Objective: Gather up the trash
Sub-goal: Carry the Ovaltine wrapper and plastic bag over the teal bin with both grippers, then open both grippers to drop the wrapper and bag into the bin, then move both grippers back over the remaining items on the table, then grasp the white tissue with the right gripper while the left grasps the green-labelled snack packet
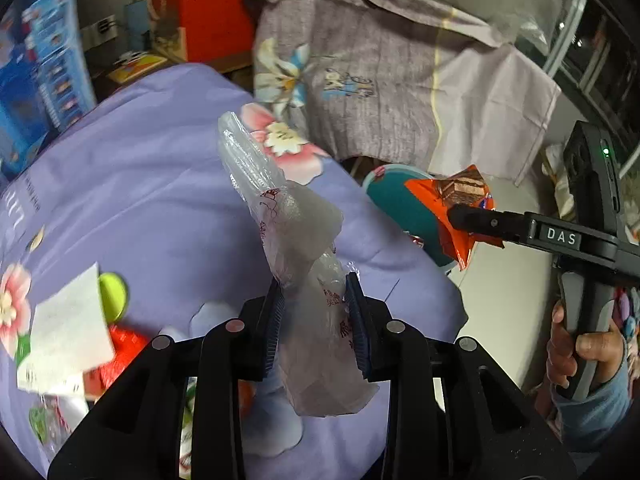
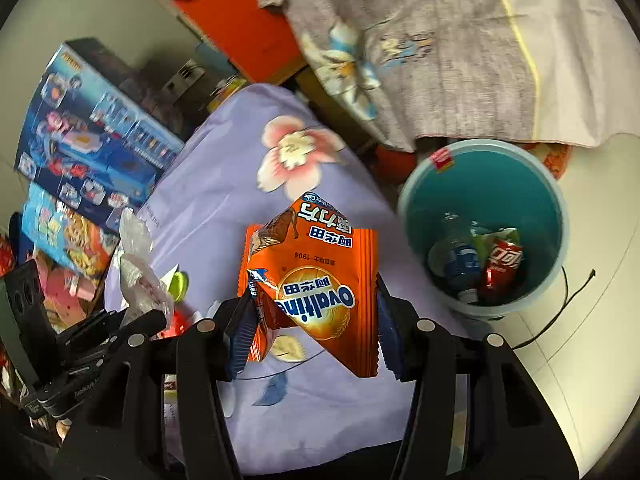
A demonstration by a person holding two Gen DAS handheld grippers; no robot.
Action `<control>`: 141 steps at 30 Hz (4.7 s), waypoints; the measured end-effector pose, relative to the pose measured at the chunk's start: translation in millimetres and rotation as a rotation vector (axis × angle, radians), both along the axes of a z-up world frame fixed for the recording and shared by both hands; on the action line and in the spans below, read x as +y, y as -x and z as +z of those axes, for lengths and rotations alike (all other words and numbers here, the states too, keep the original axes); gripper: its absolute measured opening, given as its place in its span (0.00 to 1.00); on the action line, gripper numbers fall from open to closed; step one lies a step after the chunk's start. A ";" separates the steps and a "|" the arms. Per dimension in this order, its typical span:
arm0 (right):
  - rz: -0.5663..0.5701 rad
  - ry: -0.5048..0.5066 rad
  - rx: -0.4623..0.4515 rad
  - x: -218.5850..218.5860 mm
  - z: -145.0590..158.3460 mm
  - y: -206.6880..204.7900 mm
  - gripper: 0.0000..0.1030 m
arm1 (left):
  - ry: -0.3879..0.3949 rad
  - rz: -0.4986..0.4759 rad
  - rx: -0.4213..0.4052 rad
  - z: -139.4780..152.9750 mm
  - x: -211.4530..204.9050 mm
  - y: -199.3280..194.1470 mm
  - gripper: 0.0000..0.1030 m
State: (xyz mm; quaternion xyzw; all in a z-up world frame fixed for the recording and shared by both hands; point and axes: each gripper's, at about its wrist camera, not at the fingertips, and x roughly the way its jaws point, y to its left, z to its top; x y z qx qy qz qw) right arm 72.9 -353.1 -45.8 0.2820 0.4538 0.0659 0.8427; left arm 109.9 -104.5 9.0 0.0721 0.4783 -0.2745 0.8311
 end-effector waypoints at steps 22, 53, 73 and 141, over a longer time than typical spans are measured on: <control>-0.242 0.054 0.092 -138.2 -40.9 4.9 0.50 | -0.047 -0.221 0.115 -62.7 -177.6 -42.5 0.31; -0.242 0.063 0.181 -152.1 -74.6 -41.2 0.54 | -0.070 -0.191 0.196 -103.0 -198.8 -69.3 0.93; -0.238 0.043 0.257 -139.8 -82.5 -47.0 0.79 | -0.048 -0.170 0.218 -101.3 -182.0 -67.3 0.93; 0.492 0.216 0.265 303.7 -21.8 -95.6 0.83 | 0.031 0.601 0.124 -58.2 337.4 31.3 0.95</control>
